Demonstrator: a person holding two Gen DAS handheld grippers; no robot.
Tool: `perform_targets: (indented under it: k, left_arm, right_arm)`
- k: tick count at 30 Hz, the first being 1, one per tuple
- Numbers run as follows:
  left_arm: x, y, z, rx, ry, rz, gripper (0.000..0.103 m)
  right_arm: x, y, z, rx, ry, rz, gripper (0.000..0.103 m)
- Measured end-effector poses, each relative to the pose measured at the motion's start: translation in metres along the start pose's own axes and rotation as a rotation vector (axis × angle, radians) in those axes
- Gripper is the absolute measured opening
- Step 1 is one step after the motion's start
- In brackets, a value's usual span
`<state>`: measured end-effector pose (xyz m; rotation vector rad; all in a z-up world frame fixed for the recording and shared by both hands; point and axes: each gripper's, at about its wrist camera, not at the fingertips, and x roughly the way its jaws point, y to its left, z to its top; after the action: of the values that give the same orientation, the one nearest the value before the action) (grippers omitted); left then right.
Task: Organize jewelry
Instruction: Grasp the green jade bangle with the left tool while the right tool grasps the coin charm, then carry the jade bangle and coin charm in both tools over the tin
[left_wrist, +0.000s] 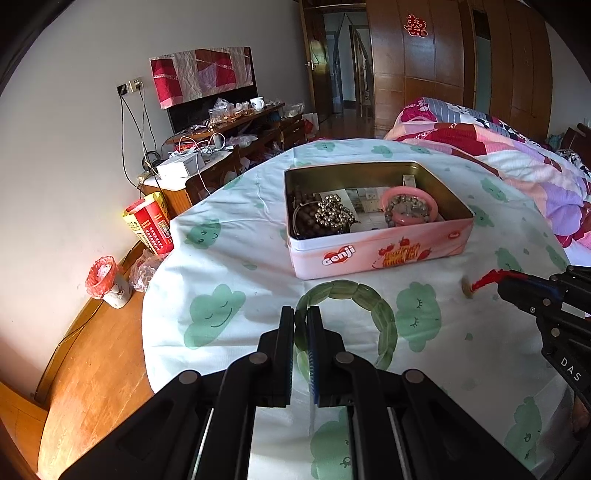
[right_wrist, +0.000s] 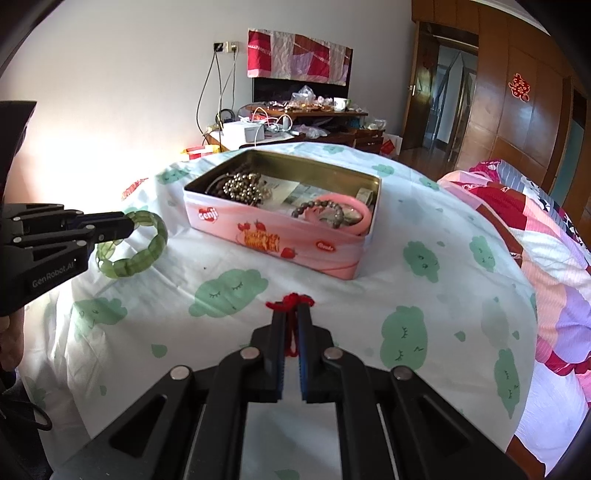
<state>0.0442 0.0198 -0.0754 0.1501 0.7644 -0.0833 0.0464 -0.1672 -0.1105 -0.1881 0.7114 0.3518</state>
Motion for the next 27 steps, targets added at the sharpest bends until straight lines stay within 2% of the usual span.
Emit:
perform_targets:
  k: [13, 27]
  left_arm:
    - [-0.009, 0.006, 0.008, -0.019, -0.024, 0.007, 0.006]
    - [-0.022, 0.004, 0.042, -0.005, -0.088, 0.034, 0.006]
  right_arm:
    - [-0.012, -0.004, 0.005, -0.009, -0.037, -0.024, 0.007]
    - [-0.022, -0.013, 0.021, -0.014, -0.078, -0.064, 0.007]
